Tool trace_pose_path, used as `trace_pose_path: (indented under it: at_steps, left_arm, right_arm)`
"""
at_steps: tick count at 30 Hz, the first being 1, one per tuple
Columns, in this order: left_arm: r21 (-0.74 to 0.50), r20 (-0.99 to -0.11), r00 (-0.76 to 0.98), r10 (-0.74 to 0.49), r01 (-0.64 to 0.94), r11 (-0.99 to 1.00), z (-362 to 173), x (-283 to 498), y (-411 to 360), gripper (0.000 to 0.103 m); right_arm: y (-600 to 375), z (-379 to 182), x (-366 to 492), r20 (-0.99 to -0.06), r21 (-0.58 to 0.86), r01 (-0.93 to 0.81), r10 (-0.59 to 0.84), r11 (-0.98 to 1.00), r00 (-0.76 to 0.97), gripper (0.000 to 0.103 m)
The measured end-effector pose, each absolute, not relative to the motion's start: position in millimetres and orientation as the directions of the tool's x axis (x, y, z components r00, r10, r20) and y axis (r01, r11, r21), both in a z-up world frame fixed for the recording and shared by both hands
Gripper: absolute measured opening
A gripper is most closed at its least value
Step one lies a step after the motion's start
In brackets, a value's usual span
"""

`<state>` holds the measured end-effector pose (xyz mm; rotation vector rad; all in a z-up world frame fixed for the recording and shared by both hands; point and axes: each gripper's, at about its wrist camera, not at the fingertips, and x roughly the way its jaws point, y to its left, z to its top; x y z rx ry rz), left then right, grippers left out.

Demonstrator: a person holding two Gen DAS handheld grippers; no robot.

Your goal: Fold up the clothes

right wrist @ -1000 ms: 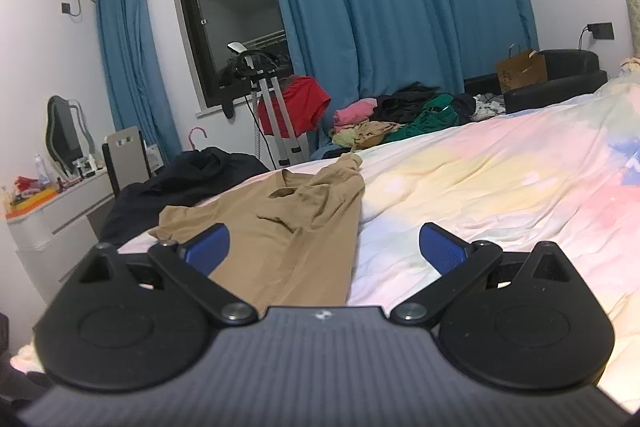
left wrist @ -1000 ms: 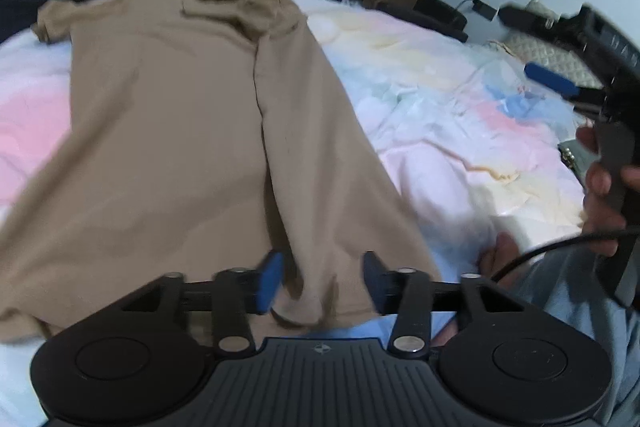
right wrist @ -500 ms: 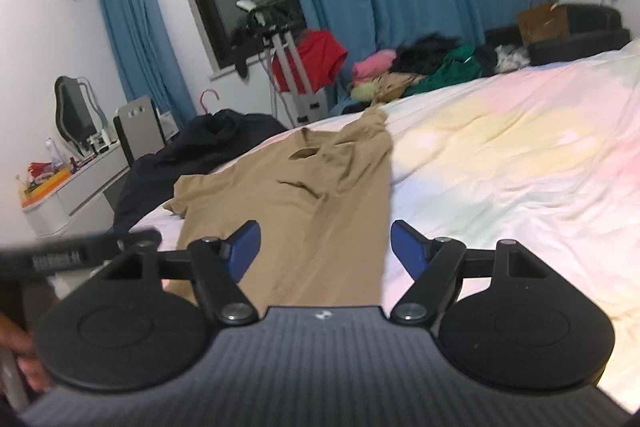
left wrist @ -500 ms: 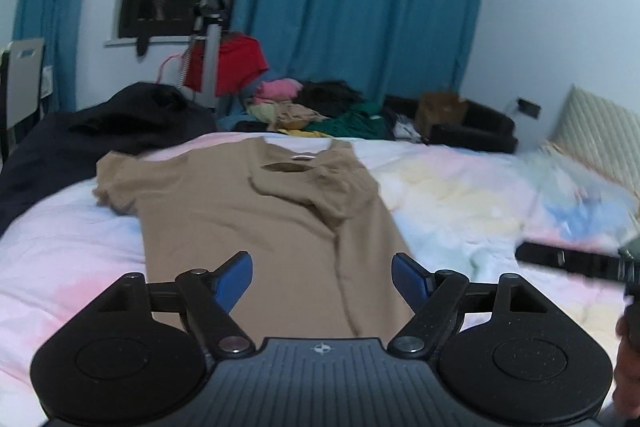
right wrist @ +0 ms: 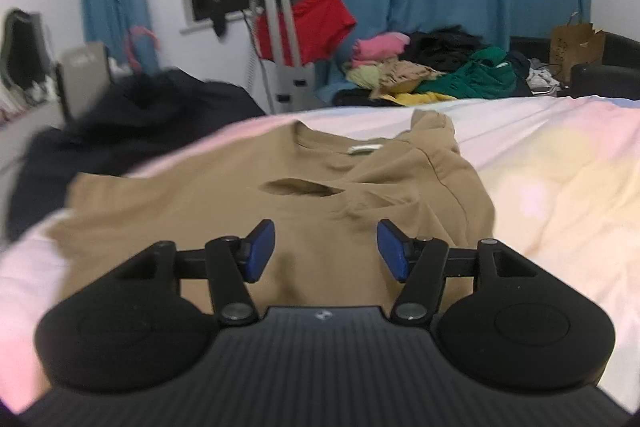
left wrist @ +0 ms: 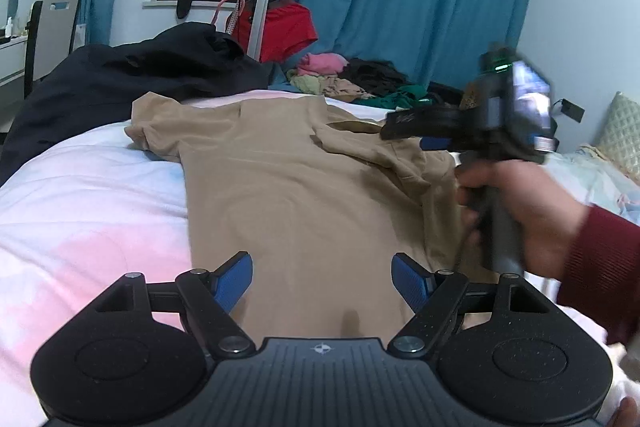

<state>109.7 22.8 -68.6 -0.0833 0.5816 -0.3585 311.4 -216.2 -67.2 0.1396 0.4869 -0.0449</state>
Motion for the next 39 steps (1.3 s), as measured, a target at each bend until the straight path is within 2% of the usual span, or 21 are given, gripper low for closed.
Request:
trace_pose_path:
  at_steps: [2, 3, 4, 6, 7, 11, 14, 23, 24, 26, 27, 28, 32, 36, 39]
  left_arm:
    - [-0.184, -0.524, 0.773, -0.357, 0.307, 0.934, -74, 116, 24, 0.078]
    - [-0.198, -0.532, 0.766, -0.361, 0.301, 0.933, -77, 122, 25, 0.078]
    - [-0.213, -0.539, 0.759, -0.364, 0.295, 0.931, -81, 128, 27, 0.078]
    - [-0.239, -0.555, 0.748, -0.365, 0.276, 0.931, -87, 138, 30, 0.078]
    - [-0.254, -0.558, 0.745, -0.364, 0.264, 0.93, -88, 141, 33, 0.077]
    - [-0.325, -0.559, 0.738, -0.38, 0.227, 0.918, -87, 147, 47, 0.077]
    - [-0.327, -0.542, 0.753, -0.373, 0.219, 0.919, -81, 142, 54, 0.076]
    - [-0.268, -0.495, 0.803, -0.332, 0.222, 0.937, -64, 126, 54, 0.076]
    - [-0.272, -0.496, 0.802, -0.334, 0.222, 0.936, -64, 125, 54, 0.076]
    - [-0.274, -0.497, 0.799, -0.339, 0.226, 0.935, -63, 124, 53, 0.076]
    - [-0.272, -0.497, 0.798, -0.341, 0.23, 0.934, -62, 123, 52, 0.076]
    - [-0.27, -0.498, 0.796, -0.343, 0.234, 0.934, -62, 123, 51, 0.076]
    - [-0.25, -0.489, 0.794, -0.361, 0.269, 0.93, -61, 116, 46, 0.076]
    - [-0.207, -0.495, 0.797, -0.347, 0.279, 0.938, -63, 111, 38, 0.076]
    - [-0.183, -0.516, 0.791, -0.329, 0.274, 0.944, -65, 120, 31, 0.077]
  right_arm:
    - [-218, -79, 328, -0.482, 0.082, 0.084, -0.034, 0.993, 0.875, 0.06]
    - [-219, -84, 337, -0.489, 0.062, 0.087, -0.046, 0.994, 0.871, 0.053]
    - [-219, -89, 342, -0.502, 0.051, 0.074, -0.038, 0.996, 0.864, 0.034]
    - [-217, -93, 346, -0.521, 0.009, 0.066, -0.052, 0.998, 0.852, 0.012]
    - [-216, -92, 343, -0.515, -0.001, 0.061, -0.053, 0.998, 0.856, 0.009]
    - [-204, -76, 317, -0.454, -0.008, -0.025, 0.019, 1.0, 0.891, 0.007]
    - [-192, -67, 298, -0.448, -0.009, -0.08, 0.067, 0.997, 0.892, 0.007]
    - [-177, -56, 255, -0.526, 0.046, -0.164, 0.164, 0.985, 0.835, 0.01]
    - [-177, -51, 250, -0.537, 0.049, -0.173, 0.172, 0.984, 0.826, 0.012]
    - [-178, -39, 228, -0.537, 0.04, -0.171, 0.165, 0.984, 0.827, 0.044]
    - [-179, -32, 215, -0.529, 0.039, -0.164, 0.159, 0.986, 0.834, 0.075]
    - [-182, -25, 200, -0.512, 0.049, -0.16, 0.163, 0.986, 0.844, 0.093]
    - [-197, 1, 137, -0.446, 0.111, -0.13, 0.166, 0.985, 0.88, 0.09]
    - [-222, 4, 92, -0.393, 0.263, -0.039, 0.145, 0.964, 0.908, 0.09]
    - [-238, -3, 82, -0.391, 0.293, 0.025, 0.096, 0.956, 0.916, 0.09]
